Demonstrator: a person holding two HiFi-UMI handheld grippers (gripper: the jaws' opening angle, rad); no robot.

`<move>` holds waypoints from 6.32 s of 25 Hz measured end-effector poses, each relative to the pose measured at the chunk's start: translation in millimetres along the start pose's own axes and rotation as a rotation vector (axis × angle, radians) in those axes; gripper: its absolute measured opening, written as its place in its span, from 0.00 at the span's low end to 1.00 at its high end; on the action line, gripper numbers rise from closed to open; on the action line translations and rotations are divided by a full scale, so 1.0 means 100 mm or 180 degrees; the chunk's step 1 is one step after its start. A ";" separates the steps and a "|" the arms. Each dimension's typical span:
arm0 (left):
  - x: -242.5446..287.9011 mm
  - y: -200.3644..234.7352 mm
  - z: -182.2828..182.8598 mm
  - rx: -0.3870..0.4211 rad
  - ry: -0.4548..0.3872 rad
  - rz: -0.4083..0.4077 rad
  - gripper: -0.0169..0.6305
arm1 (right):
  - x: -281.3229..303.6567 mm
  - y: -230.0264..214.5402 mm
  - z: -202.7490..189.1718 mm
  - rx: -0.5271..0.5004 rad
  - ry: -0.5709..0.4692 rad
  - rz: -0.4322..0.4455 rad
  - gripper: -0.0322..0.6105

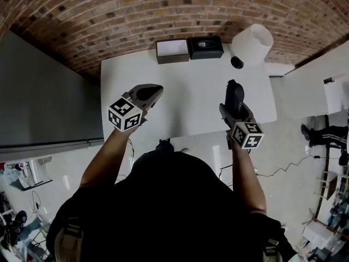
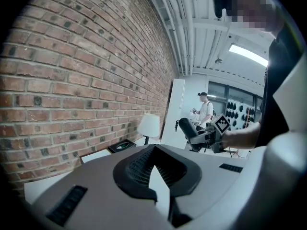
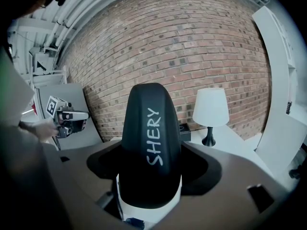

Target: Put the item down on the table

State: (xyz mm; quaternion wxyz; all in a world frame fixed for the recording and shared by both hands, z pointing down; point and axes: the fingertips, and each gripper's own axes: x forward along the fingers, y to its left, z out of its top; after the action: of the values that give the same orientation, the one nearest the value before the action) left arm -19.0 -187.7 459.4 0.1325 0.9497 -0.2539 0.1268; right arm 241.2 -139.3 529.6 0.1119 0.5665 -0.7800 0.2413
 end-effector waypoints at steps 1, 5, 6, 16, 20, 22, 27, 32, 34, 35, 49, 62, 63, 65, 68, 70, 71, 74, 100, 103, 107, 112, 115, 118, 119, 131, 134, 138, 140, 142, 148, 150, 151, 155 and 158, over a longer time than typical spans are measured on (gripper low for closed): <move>0.00 0.03 0.00 0.0001 0.0000 -0.0008 0.05 | 0.02 0.00 0.00 0.0007 0.0005 -0.0013 0.59; 0.03 0.15 0.01 -0.0002 0.0002 -0.0044 0.05 | 0.12 0.00 0.02 0.0019 0.0011 -0.0057 0.59; 0.04 0.18 0.01 -0.0002 0.0005 -0.0053 0.05 | 0.15 0.01 0.03 0.0018 0.0012 -0.0064 0.59; 0.11 0.38 0.02 -0.0012 0.0042 -0.0098 0.05 | 0.37 0.02 0.03 0.0025 0.0088 -0.0092 0.59; 0.14 0.46 0.01 -0.0020 0.0062 -0.0107 0.05 | 0.47 -0.03 -0.06 0.0047 0.0155 -0.0118 0.60; 0.16 0.51 0.01 -0.0021 0.0071 -0.0113 0.05 | 0.53 -0.06 -0.10 0.0069 0.0196 -0.0141 0.59; 0.19 0.62 0.01 -0.0025 0.0086 -0.0114 0.05 | 0.68 -0.11 -0.21 0.0106 0.0279 -0.0158 0.59; 0.21 0.71 -0.04 -0.0047 0.0116 -0.0122 0.05 | 0.82 -0.10 -0.33 0.0207 0.0382 -0.0140 0.59; 0.21 0.77 -0.05 -0.0054 0.0122 -0.0119 0.05 | 0.90 -0.15 -0.34 0.0131 0.0397 -0.0193 0.59; 0.21 0.80 -0.05 -0.0056 0.0126 -0.0115 0.05 | 0.93 -0.16 -0.35 0.0107 0.0401 -0.0210 0.59; 0.30 1.08 -0.06 -0.0091 0.0183 -0.0088 0.05 | 1.36 -0.34 -0.73 0.0186 0.0718 -0.0273 0.59; 0.35 1.34 -0.17 -0.0132 0.0277 0.0013 0.05 | 1.77 -0.51 -1.12 0.0240 0.0996 -0.0321 0.59; 0.36 1.35 -0.16 -0.0128 0.0274 0.0016 0.05 | 1.81 -0.52 -1.14 0.0238 0.1017 -0.0320 0.59; 0.37 1.38 -0.17 -0.0133 0.0284 0.0021 0.05 | 1.86 -0.53 -1.21 0.0249 0.1064 -0.0317 0.59; 0.38 1.44 -0.16 -0.0132 0.0286 0.0039 0.05 | 1.93 -0.57 -1.29 0.0243 0.1131 -0.0322 0.59; 0.38 1.47 -0.13 -0.0122 0.0261 0.0059 0.05 | 1.99 -0.60 -1.34 0.0220 0.1178 -0.0326 0.59; 0.38 1.48 -0.12 -0.0118 0.0254 0.0067 0.05 | 2.01 -0.62 -1.39 0.0213 0.1211 -0.0329 0.59; 0.37 1.50 -0.10 -0.0112 0.0260 0.0084 0.05 | 2.06 -0.65 -1.55 0.0250 0.1334 -0.0301 0.59; 0.40 1.75 -0.17 -0.0165 0.0303 0.0239 0.05 | 2.46 -0.83 -2.20 0.0149 0.1841 -0.0353 0.59; 0.40 1.76 -0.18 -0.0175 0.0312 0.0231 0.05 | 2.49 -0.85 -2.24 0.0122 0.1879 -0.0382 0.59; 0.40 1.80 -0.21 -0.0188 0.0331 0.0233 0.05 | 2.54 -0.86 -2.31 0.0088 0.1929 -0.0400 0.60; 0.40 1.83 -0.22 -0.0197 0.0352 0.0244 0.05 | 2.53 -0.89 -2.37 0.0005 0.2063 -0.0467 0.60; 0.40 1.84 -0.24 -0.0201 0.0367 0.0242 0.05 | 2.56 -0.90 -2.38 -0.0002 0.2064 -0.0474 0.60; 0.41 1.84 -0.24 -0.0211 0.0384 0.0237 0.05 | 2.57 -0.90 -2.39 -0.0019 0.2066 -0.0477 0.60; 0.42 1.84 -0.23 -0.0218 0.0385 0.0233 0.05 | 2.57 -0.90 -2.38 -0.0044 0.2059 -0.0470 0.60; 0.42 1.79 -0.20 -0.0233 0.0377 0.0236 0.05 | 2.57 -0.96 -2.46 -0.0093 0.2188 -0.0474 0.61; 0.41 1.78 -0.21 -0.0229 0.0378 0.0243 0.05 | 2.57 -0.96 -2.48 -0.0020 0.2219 -0.0455 0.61; 0.37 1.75 -0.20 -0.0226 0.0364 0.0250 0.05 | 2.57 -0.94 -2.47 -0.0008 0.2206 -0.0400 0.61; 0.35 1.72 -0.19 -0.0222 0.0358 0.0250 0.05 | 2.56 -0.91 -2.44 -0.0020 0.2192 -0.0386 0.61; 0.34 1.68 -0.18 -0.0218 0.0350 0.0244 0.05 | 2.52 -0.91 -2.42 -0.0032 0.2195 -0.0389 0.62; 0.32 1.57 -0.13 -0.0180 0.0331 0.0243 0.05 | 2.39 -0.89 -2.25 0.0006 0.2113 -0.0388 0.63; 0.32 1.52 -0.12 -0.0171 0.0315 0.0232 0.05 | 2.34 -0.90 -2.18 0.0002 0.2049 -0.0417 0.63; 0.32 1.49 -0.11 -0.0161 0.0309 0.0227 0.05 | 2.32 -0.89 -2.12 -0.0001 0.2004 -0.0414 0.63; 0.32 1.34 -0.06 -0.0118 0.0286 0.0200 0.05 | 2.20 -0.87 -1.86 -0.0077 0.1786 -0.0437 0.63; 0.29 1.22 -0.03 -0.0094 0.0262 0.0176 0.05 | 2.10 -0.81 -1.71 -0.0073 0.1635 -0.0411 0.63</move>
State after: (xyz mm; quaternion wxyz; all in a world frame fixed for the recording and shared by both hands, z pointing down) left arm -57.7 -301.5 493.9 0.1533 0.9342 -0.2762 0.1656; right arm 230.7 -247.1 790.7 0.3277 0.5339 -0.6909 0.3607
